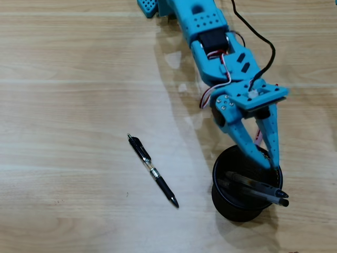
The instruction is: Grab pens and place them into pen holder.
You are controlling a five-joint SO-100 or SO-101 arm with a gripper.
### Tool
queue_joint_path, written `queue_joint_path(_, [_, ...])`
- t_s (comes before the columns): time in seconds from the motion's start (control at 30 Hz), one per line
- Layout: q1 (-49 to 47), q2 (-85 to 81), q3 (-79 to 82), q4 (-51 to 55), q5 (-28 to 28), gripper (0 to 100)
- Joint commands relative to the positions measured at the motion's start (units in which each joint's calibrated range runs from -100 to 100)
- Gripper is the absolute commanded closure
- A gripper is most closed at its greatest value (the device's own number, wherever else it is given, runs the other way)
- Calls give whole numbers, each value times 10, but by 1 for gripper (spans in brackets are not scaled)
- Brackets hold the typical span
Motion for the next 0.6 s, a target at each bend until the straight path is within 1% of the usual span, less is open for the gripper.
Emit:
queue_joint_path(0.0, [1,-119,36,108,12,98])
queue_joint_path(0.13, [4,-205,88,208,32,98])
queue_joint_path(0.27, [9,-294,150,305,32,98])
queue_joint_path(0.4, [32,-349,210,318,33,98])
queue_joint_path(0.57, [79,-372,238,318,83,98])
